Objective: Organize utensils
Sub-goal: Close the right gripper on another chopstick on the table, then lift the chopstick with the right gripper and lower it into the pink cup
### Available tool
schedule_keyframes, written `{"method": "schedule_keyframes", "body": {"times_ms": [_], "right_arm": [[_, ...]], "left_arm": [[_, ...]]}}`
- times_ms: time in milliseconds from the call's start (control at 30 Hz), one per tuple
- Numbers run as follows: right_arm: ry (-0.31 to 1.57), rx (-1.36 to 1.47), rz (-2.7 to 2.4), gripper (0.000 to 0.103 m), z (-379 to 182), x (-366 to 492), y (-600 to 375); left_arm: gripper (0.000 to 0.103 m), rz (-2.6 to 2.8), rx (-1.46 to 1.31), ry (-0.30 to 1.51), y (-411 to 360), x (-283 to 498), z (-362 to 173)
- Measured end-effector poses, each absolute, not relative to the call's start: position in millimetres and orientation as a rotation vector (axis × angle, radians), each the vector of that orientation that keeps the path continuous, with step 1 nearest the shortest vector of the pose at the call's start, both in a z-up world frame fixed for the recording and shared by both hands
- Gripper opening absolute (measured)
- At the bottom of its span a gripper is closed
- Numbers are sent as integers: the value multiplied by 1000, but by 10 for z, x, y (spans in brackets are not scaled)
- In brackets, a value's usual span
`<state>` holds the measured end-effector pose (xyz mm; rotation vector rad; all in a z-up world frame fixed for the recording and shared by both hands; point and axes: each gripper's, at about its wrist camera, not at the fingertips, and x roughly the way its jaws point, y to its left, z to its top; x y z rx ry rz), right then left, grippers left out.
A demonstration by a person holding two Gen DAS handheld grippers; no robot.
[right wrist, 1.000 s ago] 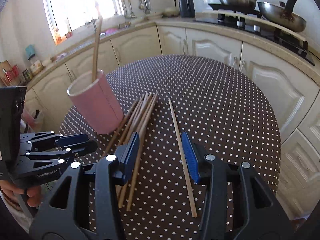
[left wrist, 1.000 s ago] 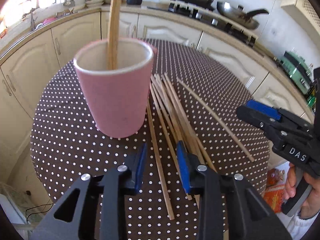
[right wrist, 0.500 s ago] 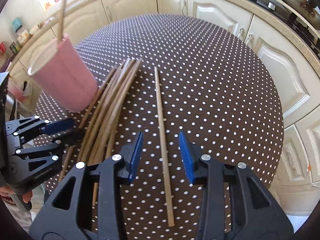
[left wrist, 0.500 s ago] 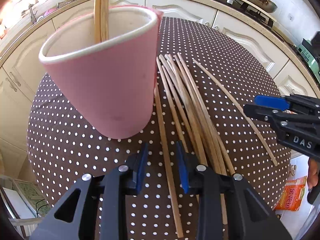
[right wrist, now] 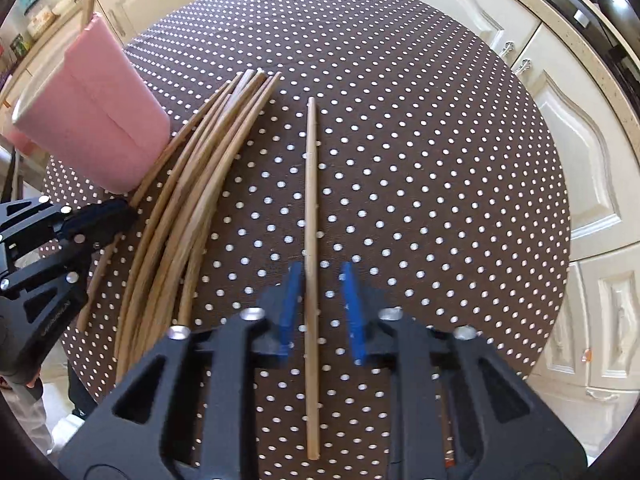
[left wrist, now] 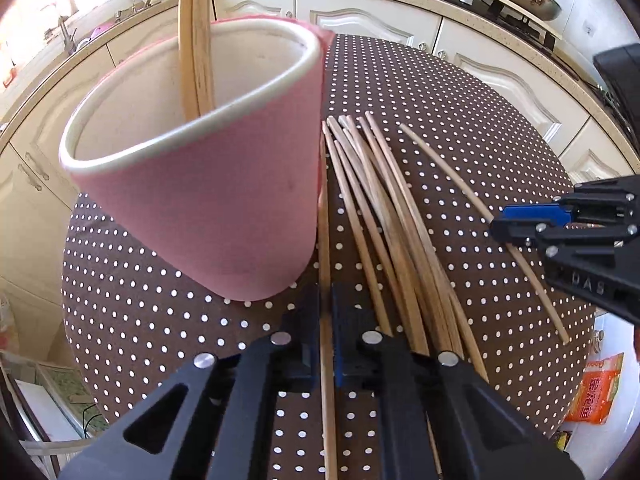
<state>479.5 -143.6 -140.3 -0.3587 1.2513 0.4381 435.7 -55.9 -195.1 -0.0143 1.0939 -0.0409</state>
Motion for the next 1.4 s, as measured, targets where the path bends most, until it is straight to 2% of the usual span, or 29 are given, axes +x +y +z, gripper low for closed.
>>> {"method": "schedule_keyframes", "body": {"times_ms": [100, 633, 933, 1400], "right_arm": [[1244, -359, 438, 6, -1408, 4814, -1388], [1128, -180, 472, 5, -1205, 4465, -1820], [1029, -86, 509, 5, -841, 4156, -1966], [720, 92, 616, 5, 69, 3657, -1873]], "left_arm": [[6, -44, -11, 1087, -548, 4353, -1958], [5, -143, -82, 926, -436, 3837, -1670], [5, -196, -69, 816, -512, 3552, -1366], [5, -268, -104, 461, -337, 3140, -586]]}}
